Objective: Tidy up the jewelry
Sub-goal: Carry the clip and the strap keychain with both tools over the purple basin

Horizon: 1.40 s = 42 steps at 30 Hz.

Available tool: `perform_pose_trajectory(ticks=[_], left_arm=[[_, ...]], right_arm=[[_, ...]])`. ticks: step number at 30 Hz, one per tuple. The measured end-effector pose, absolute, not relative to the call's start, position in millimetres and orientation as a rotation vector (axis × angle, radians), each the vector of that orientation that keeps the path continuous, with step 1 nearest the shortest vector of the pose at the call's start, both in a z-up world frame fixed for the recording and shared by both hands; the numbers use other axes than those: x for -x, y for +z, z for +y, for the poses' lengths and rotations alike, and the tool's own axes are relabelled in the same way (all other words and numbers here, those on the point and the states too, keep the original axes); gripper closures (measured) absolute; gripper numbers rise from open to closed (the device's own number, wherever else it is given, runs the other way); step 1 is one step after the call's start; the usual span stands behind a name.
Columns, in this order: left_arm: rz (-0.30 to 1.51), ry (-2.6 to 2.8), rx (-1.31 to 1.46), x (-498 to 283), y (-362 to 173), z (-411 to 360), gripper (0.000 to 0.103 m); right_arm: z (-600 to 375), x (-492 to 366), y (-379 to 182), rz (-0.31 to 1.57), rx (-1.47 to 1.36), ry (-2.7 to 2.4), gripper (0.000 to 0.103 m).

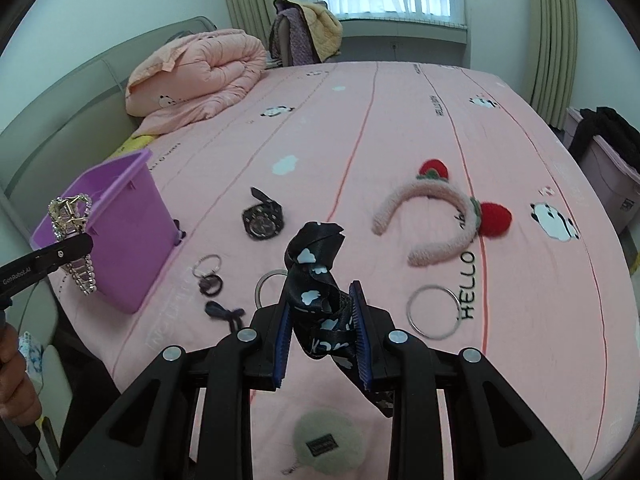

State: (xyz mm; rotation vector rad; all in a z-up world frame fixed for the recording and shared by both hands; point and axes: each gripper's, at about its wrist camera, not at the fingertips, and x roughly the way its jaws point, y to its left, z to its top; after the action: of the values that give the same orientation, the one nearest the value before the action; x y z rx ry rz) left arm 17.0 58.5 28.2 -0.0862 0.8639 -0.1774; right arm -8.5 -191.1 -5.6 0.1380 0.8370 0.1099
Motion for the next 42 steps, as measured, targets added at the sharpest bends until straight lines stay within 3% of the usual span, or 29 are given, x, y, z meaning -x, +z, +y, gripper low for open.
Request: perform_pose_trajectory(ticks=[10,18,29,42], left_arm=[[0.792,-0.031,0.081,-48,74,152,0.089],[0.833,0.103,0.071,-94,63,245,0.089],[0.986,0.169,0.080,-145,11,332,0.089],[1.081,0.167,0.097,-160,-20,352,0.087]], right_arm=[[-74,-63,53,0.743,-0.124,0.371,0.077],[35,-112,71,0.767,-0.137,0.572,0.077],[141,-149,32,0.973,-0.095,0.656,0.077],[170,-154,-6,1.098,-0.018,0.577,0.075]])
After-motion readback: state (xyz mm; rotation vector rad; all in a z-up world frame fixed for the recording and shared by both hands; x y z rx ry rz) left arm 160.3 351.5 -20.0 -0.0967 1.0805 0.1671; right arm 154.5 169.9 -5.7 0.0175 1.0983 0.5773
